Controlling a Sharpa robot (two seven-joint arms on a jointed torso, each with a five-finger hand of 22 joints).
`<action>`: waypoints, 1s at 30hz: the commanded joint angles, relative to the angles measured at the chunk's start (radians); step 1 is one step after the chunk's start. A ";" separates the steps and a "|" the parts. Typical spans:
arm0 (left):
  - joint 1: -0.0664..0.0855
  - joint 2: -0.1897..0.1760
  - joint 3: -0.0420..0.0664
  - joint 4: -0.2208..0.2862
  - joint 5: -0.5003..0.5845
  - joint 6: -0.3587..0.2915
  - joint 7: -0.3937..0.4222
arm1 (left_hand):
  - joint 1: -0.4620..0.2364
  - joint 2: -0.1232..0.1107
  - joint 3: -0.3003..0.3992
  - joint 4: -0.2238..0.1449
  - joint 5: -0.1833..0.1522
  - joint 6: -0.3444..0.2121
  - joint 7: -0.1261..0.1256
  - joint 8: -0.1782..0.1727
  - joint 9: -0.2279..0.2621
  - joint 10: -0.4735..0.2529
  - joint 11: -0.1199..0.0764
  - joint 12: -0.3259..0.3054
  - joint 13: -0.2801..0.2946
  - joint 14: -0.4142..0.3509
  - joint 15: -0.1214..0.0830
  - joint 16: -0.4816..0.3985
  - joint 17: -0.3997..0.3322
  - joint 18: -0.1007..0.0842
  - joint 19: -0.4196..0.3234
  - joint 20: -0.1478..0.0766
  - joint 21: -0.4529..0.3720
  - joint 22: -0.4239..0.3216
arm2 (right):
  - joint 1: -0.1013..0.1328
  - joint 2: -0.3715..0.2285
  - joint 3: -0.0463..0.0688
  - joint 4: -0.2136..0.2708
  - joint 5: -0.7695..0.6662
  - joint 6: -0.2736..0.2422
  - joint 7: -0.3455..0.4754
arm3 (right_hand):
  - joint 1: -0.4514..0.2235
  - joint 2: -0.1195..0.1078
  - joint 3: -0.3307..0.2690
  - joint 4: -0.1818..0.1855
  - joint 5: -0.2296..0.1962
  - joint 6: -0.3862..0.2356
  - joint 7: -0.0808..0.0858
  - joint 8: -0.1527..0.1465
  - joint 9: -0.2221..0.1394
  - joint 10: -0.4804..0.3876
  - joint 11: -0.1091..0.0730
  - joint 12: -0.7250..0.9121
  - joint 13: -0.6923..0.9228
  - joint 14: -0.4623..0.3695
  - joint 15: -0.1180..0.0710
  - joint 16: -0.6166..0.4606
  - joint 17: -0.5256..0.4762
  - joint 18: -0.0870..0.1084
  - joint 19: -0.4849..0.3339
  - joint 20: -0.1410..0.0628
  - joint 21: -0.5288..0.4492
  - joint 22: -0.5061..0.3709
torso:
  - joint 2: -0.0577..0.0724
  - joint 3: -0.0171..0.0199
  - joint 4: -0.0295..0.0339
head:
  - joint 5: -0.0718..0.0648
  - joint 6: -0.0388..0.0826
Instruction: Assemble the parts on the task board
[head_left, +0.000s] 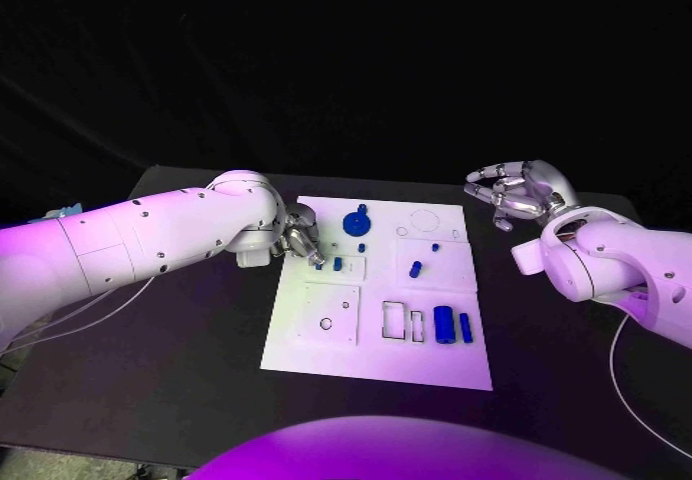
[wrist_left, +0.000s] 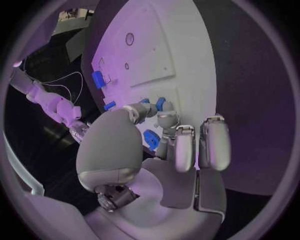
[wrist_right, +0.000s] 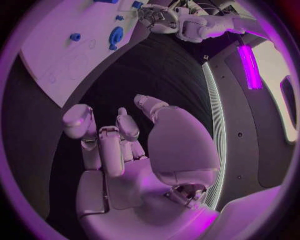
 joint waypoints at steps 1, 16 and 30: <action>-0.010 0.004 -0.009 0.000 0.019 0.041 -0.016 | 0.005 0.002 0.186 -0.183 0.004 -0.002 -0.006 -0.008 -0.002 0.003 -0.002 0.000 -0.002 0.092 -0.007 0.002 0.221 -0.006 0.004 -0.001 0.002 -0.003 | -0.001 0.000 0.000 0.001 -0.002 0.012 0.007 | -0.011 0.000 0.001 0.006 0.005 -0.003 -0.003 0.009 -0.001 0.001 -0.007 -0.001 -0.003 0.058 -0.009 -0.006 0.079 0.012 0.003 -0.005 -0.008 0.000 | -0.001 -0.0003 0.0016 | -0.001 0.001; -0.010 -0.002 -0.009 -0.010 0.071 -0.019 -0.023 | -0.172 0.014 -0.170 0.054 -0.038 0.006 -0.013 -0.057 -0.027 -0.016 -0.002 -0.021 -0.027 0.085 -0.007 -0.012 0.193 -0.004 0.000 0.002 -0.011 -0.016 | -0.001 0.000 0.000 -0.001 -0.001 0.012 0.009 | -0.011 0.000 0.001 0.006 0.005 -0.003 -0.003 0.009 -0.001 0.000 -0.007 -0.002 -0.004 0.057 -0.009 -0.007 0.076 0.013 0.001 -0.005 -0.011 -0.002 | 0.000 -0.0011 0.0004 | -0.002 0.003; -0.009 -0.015 0.000 0.000 0.077 -0.031 -0.020 | -0.184 0.029 -0.227 0.093 -0.062 0.016 -0.016 -0.057 -0.027 -0.018 -0.004 -0.028 -0.040 0.086 -0.009 -0.010 0.198 -0.005 0.003 0.000 -0.009 -0.010 | -0.001 -0.001 0.000 -0.002 -0.001 0.014 0.007 | -0.011 0.000 0.001 0.006 0.005 -0.003 -0.003 0.009 -0.001 0.000 -0.007 -0.002 -0.004 0.057 -0.009 -0.007 0.076 0.013 0.001 -0.005 -0.011 -0.002 | 0.000 -0.0012 -0.0002 | -0.005 0.003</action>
